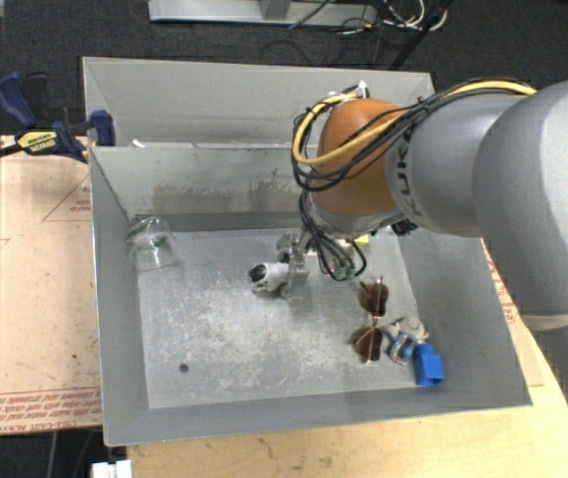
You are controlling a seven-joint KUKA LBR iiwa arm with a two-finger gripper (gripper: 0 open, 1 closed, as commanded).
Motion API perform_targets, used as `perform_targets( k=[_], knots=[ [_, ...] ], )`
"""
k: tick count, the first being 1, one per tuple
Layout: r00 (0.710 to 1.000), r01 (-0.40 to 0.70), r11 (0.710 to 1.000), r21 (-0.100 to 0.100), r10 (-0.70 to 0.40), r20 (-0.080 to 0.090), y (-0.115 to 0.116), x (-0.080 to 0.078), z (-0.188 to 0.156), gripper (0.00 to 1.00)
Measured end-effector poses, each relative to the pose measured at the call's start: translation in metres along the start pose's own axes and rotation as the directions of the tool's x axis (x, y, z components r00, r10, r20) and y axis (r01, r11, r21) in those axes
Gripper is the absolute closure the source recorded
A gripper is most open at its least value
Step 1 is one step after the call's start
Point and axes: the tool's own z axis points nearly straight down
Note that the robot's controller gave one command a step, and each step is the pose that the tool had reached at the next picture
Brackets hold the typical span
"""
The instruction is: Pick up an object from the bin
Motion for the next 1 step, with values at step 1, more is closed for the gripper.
perform_targets(
  k=[1],
  knots=[
    [1.000,0.000,1.000,0.000,0.000,0.000,0.0000,0.0000,0.0000,1.00]
  ],
)
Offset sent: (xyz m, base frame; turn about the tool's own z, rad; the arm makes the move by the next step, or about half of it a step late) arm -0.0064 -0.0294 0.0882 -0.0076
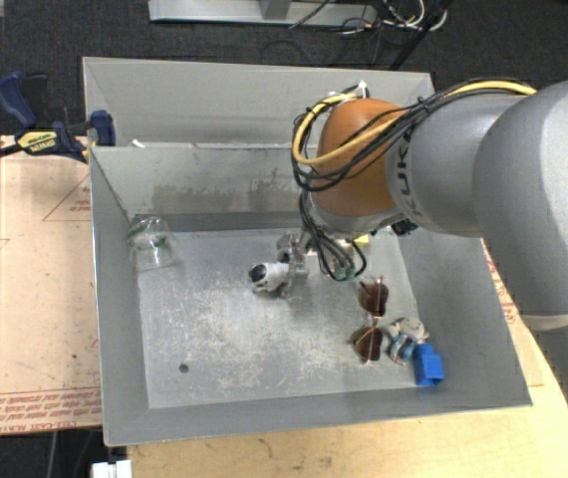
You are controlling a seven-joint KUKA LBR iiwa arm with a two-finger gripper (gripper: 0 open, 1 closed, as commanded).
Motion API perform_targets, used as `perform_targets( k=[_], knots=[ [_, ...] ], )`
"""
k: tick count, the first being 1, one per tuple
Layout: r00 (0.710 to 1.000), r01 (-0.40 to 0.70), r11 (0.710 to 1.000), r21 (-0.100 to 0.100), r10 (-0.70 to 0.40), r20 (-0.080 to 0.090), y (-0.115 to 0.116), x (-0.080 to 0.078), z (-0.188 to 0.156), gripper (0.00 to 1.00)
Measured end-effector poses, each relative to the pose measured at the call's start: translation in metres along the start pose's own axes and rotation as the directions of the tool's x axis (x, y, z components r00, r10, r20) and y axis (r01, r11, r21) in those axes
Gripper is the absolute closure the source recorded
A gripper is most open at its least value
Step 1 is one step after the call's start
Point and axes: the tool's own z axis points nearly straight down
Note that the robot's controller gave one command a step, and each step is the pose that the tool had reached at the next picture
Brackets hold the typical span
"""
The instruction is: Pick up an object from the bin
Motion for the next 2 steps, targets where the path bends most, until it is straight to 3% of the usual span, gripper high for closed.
perform_targets(
  k=[1,2],
  knots=[
    [1.000,0.004,1.000,0.001,-0.004,-0.008,-0.018,0.006,-0.051,1.00],
    [1.000,-0.028,1.000,0.001,0.028,-0.005,-0.016,0.019,-0.120,1.00]
  ],
)
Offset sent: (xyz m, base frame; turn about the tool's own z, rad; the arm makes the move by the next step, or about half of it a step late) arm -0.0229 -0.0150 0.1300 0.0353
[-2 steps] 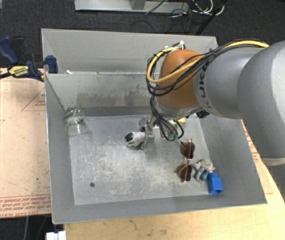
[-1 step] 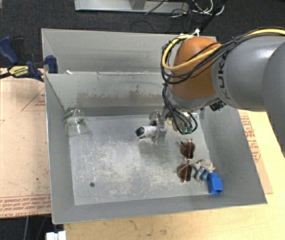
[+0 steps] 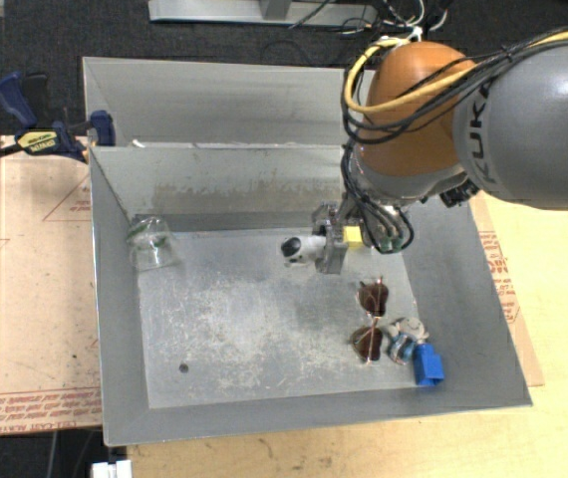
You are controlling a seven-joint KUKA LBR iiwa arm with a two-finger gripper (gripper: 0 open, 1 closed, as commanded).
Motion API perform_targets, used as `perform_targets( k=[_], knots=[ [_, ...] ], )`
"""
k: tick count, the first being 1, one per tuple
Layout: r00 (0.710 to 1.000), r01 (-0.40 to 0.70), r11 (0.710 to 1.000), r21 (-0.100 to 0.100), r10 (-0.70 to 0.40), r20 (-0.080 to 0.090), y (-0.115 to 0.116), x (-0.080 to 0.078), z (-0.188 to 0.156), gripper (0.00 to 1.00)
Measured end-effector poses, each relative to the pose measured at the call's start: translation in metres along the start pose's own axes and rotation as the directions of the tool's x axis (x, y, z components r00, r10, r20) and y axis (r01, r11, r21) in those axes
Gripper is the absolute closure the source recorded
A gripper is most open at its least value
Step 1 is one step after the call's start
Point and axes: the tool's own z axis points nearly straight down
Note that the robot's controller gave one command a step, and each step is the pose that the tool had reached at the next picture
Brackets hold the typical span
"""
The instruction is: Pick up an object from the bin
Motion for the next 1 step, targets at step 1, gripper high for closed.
perform_targets(
  k=[1],
  knots=[
    [1.000,0.025,1.000,0.000,-0.025,0.002,-0.0150,-0.0021,-0.0675,1.00]
  ],
)
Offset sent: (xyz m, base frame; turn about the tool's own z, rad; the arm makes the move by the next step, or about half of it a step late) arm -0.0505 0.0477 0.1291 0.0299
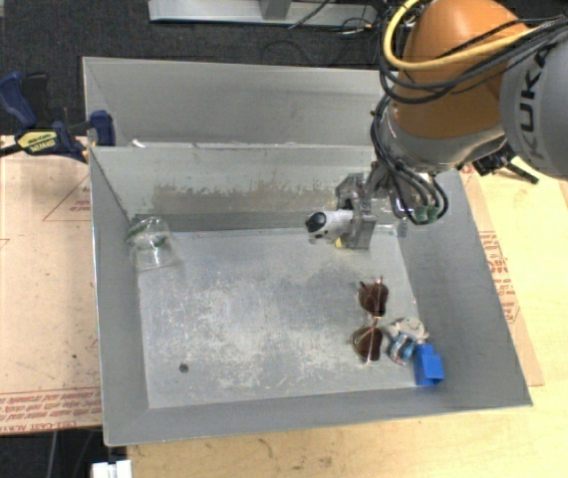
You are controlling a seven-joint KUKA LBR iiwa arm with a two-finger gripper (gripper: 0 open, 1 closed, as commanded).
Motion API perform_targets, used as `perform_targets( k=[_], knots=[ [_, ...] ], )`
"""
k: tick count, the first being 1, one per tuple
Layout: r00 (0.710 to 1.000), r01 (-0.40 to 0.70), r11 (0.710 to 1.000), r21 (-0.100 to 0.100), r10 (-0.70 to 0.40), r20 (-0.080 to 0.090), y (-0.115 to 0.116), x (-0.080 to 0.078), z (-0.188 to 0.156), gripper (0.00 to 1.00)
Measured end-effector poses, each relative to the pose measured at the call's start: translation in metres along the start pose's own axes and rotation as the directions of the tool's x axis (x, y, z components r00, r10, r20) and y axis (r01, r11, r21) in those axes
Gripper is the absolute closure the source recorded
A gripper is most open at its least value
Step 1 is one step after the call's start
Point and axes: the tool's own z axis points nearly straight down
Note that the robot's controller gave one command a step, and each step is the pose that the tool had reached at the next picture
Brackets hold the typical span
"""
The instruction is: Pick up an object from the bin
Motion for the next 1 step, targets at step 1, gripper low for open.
perform_targets(
  k=[1],
  knots=[
    [1.000,0.001,1.000,0.001,-0.001,0.004,-0.0021,0.0023,-0.0130,1.00]
  ],
)
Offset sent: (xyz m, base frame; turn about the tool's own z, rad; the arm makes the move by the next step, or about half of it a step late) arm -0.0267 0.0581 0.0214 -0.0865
